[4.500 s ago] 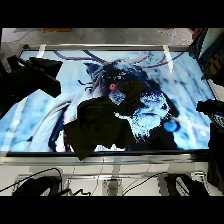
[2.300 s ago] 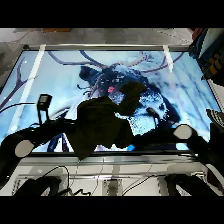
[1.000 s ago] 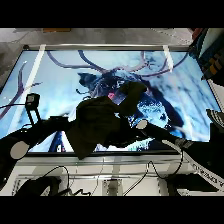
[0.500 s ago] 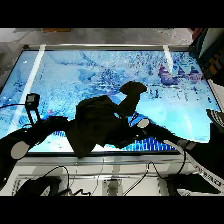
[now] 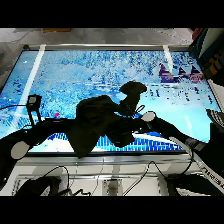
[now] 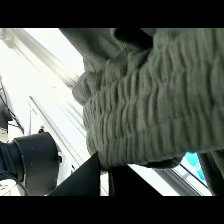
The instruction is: Fold the clothes and pants, and hang the long-sleeved shirts on hangers.
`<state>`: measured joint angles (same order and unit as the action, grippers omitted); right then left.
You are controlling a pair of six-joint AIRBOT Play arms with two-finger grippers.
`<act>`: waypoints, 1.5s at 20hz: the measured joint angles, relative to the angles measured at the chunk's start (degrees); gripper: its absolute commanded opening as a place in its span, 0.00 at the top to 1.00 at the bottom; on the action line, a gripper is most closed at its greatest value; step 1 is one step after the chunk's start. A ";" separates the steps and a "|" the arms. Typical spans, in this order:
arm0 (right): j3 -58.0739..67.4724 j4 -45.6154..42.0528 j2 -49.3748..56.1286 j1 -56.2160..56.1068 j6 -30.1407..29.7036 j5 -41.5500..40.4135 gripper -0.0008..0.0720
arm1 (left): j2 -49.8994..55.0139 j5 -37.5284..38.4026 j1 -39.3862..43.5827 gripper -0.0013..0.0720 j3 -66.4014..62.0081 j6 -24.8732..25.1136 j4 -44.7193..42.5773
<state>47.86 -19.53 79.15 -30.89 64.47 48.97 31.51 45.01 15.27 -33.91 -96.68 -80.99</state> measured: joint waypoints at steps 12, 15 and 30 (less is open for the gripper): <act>0.24 -2.03 4.26 -5.57 5.79 -5.84 0.64 | -0.02 0.24 0.00 0.27 0.00 0.00 0.02; 0.28 -1.95 4.59 -6.10 6.45 -6.71 0.94 | -0.02 0.79 0.00 0.57 0.00 -0.02 0.02; 7.78 -6.47 3.37 4.33 6.43 -2.05 0.94 | -0.02 6.84 0.00 0.21 18.05 -0.04 20.57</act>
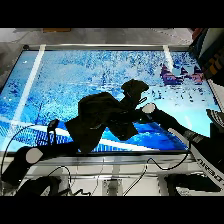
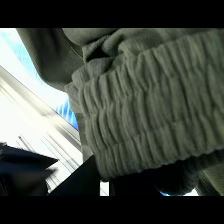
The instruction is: Fold the clothes and pants, and hang the long-sleeved shirts on hangers.
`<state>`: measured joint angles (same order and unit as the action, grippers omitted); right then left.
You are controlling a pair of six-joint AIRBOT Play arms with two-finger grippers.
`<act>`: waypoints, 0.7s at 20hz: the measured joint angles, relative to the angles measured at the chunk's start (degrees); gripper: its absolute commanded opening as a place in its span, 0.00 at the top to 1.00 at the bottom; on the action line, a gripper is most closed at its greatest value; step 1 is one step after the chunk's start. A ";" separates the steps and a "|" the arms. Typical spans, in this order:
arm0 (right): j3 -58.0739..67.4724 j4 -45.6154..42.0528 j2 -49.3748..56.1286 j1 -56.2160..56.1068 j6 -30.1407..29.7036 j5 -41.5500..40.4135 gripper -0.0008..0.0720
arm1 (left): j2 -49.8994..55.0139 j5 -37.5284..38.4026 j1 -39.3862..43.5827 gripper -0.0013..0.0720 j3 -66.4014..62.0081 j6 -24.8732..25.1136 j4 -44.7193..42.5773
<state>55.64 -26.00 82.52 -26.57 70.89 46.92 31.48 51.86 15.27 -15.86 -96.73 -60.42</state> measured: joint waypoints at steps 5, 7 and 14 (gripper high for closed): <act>0.22 -0.83 -0.04 0.04 -0.02 0.35 0.94 | 0.00 -3.08 0.00 0.26 4.20 -1.92 7.21; 0.24 -0.96 -0.04 0.04 -0.02 0.37 0.94 | 0.00 -3.48 0.00 0.26 4.83 -2.34 8.26; 0.24 -1.03 -0.04 0.04 0.00 0.42 0.93 | 0.00 -2.73 0.00 0.25 5.95 -3.43 9.38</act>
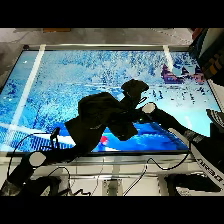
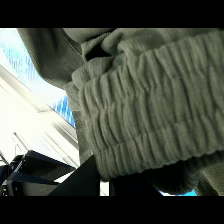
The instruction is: Fold the clothes and pants, and hang the long-sleeved shirts on hangers.
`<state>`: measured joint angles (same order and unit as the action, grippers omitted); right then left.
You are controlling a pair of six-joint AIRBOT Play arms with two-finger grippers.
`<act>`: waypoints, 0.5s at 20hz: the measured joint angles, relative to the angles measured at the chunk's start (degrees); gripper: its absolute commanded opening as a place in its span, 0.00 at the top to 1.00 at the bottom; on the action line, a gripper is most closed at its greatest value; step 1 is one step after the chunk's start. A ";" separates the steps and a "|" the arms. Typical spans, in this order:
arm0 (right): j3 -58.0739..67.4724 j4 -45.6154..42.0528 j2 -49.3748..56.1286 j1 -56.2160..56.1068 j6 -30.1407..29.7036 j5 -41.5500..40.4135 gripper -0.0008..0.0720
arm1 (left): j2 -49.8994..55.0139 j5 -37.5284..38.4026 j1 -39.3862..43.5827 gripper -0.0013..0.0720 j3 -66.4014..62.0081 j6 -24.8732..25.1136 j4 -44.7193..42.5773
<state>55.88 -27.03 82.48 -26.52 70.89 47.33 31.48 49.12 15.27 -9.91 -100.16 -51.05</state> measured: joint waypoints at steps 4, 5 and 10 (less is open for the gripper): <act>0.00 0.00 0.00 0.00 0.00 0.00 0.93 | 0.00 -2.23 0.00 0.25 1.57 -0.17 0.13; 0.00 0.00 0.00 0.00 0.00 0.00 0.93 | 0.13 -3.21 0.00 0.25 1.81 -0.17 0.17; 0.02 0.02 0.00 0.02 0.00 0.00 0.94 | 5.11 -7.13 0.00 0.55 2.36 -0.15 1.64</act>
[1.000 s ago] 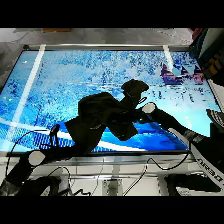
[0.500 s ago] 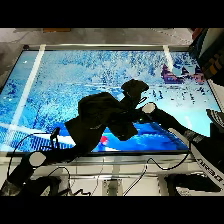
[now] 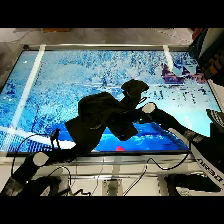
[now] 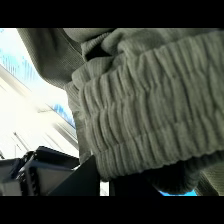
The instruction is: Fold the clothes and pants, and hang the long-sleeved shirts on hangers.
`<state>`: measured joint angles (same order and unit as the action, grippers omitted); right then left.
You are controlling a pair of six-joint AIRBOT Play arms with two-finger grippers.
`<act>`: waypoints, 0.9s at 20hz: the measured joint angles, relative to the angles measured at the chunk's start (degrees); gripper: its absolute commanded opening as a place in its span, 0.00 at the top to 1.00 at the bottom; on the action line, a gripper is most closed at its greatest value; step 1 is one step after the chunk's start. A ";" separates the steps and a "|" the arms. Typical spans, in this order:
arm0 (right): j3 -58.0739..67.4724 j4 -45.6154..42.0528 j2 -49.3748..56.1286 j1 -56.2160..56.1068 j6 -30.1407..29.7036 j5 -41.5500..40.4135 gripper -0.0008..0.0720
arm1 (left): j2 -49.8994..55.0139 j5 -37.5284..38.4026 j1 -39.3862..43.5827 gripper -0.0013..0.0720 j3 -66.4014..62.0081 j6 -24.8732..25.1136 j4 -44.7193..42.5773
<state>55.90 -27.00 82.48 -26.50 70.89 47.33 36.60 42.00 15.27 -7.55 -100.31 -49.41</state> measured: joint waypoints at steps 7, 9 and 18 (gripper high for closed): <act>2.58 -0.57 -0.37 0.98 0.07 -0.11 0.94 | 6.62 -10.54 0.00 0.96 -1.64 8.90 12.50; 5.07 -1.60 -0.42 2.45 0.07 -0.02 0.94 | 7.06 -15.15 -0.15 0.96 -3.56 10.58 14.29; 26.25 -8.59 -0.42 19.54 8.46 -0.11 0.94 | 16.06 -25.51 -17.05 0.96 -31.34 13.79 11.50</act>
<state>82.15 -35.59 82.06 -6.96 79.35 47.22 52.66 16.49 -1.78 -38.89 -86.52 -37.91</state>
